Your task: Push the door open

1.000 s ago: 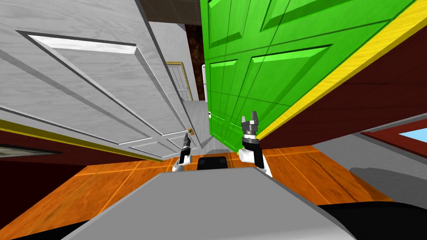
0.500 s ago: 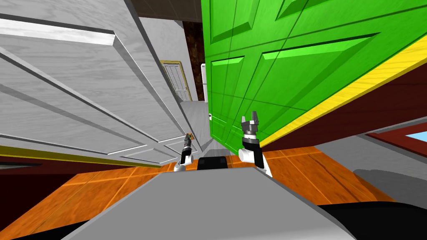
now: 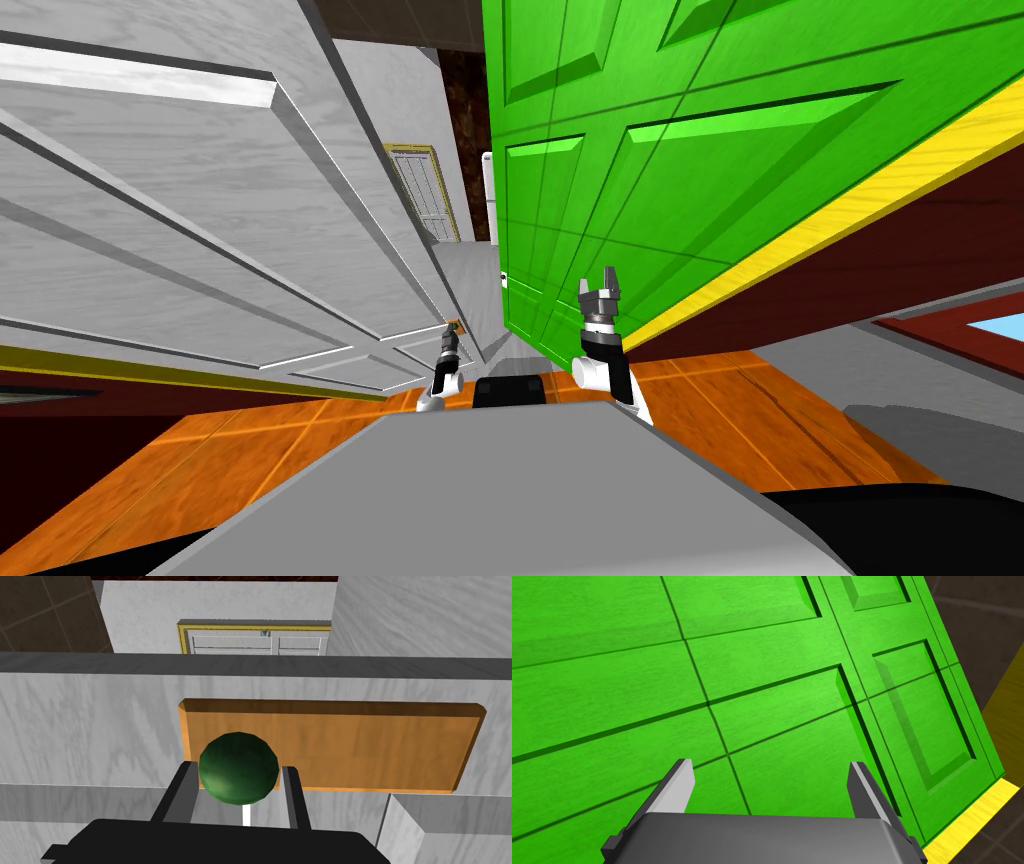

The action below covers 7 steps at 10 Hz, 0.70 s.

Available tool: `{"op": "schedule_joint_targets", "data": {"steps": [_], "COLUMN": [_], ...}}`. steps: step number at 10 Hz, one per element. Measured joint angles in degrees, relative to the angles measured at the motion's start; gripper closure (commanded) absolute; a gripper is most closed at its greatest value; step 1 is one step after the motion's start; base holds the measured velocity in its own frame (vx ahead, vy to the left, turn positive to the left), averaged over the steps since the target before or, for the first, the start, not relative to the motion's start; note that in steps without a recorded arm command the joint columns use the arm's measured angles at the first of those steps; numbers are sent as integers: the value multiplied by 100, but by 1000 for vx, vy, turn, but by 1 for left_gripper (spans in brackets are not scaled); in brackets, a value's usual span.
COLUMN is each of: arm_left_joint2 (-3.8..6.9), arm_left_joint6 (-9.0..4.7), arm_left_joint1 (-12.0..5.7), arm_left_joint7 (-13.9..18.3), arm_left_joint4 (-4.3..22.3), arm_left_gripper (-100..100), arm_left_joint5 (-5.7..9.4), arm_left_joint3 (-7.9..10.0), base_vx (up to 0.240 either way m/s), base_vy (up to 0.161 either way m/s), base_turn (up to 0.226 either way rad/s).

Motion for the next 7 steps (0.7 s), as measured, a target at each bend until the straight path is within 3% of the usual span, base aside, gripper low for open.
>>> {"op": "schedule_joint_targets", "data": {"steps": [3,4,5,7], "arm_left_joint2": [50,128,157,191], "arm_left_joint6": [6,-80,-103,-62], "arm_left_joint1": [-26,-187,-139,-162], "arm_left_joint7": [-96,-128,-141,-137], "arm_left_joint4": [56,292,217,199], "arm_left_gripper": [100,100,-100,-100], "arm_left_joint5": [100,168,189,207], "arm_left_joint3": [134,242,281,280], "base_vx": [-5,22,-81,-171], "base_vy": [91,79,-26,-109], "base_turn": [-149,24,53,32]}}
